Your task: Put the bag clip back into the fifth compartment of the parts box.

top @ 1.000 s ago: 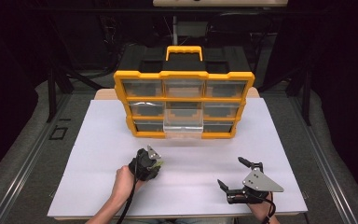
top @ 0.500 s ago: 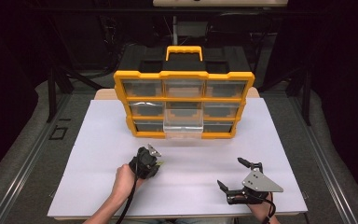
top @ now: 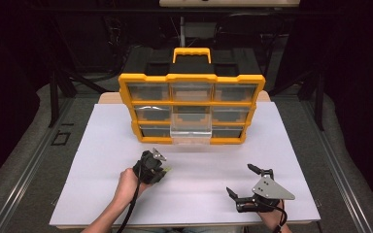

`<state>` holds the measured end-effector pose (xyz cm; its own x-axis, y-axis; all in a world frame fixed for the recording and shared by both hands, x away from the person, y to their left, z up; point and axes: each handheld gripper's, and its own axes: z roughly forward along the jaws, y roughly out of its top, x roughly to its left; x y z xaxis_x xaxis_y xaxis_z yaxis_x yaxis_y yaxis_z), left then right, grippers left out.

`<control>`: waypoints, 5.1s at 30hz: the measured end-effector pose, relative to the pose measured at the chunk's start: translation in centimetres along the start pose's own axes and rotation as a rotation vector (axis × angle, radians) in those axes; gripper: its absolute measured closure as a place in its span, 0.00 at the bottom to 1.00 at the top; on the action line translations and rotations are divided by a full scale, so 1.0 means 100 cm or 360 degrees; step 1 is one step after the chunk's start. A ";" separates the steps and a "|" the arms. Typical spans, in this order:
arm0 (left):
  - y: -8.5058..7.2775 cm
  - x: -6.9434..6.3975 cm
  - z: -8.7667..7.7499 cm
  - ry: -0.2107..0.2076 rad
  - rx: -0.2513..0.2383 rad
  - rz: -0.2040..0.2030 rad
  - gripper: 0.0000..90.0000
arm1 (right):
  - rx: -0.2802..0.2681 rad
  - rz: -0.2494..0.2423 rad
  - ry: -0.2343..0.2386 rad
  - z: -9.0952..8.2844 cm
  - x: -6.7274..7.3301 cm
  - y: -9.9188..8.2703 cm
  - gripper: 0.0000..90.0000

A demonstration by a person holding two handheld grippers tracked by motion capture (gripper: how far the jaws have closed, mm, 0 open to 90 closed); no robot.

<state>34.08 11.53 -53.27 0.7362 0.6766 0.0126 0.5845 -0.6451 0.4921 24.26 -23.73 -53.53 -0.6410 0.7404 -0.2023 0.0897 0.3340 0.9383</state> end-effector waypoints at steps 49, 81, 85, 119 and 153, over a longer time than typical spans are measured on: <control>0.001 0.015 -0.015 0.0019 -0.0033 0.0068 0.89 | 0.0010 0.0002 -0.0006 0.000 -0.001 -0.001 0.01; 0.008 0.036 -0.023 0.0019 -0.0075 0.0047 0.89 | 0.0012 0.0035 -0.0011 0.000 -0.004 -0.002 0.01; 0.009 0.040 -0.024 0.0014 -0.0058 0.0053 0.89 | 0.0019 0.0032 -0.0014 0.001 -0.004 -0.002 0.01; 0.049 0.065 -0.065 0.0049 -0.0029 0.0205 0.89 | 0.0034 0.0050 -0.0021 0.002 -0.006 -0.003 0.00; 0.080 0.075 -0.106 0.0052 -0.0075 0.0277 0.89 | 0.0041 0.0053 -0.0023 0.001 -0.006 -0.003 0.01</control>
<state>40.64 15.18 -40.03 0.8128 0.5681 0.1289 0.4324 -0.7366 0.5200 24.73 -24.25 -53.74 -0.6264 0.7596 -0.1750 0.1309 0.3238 0.9370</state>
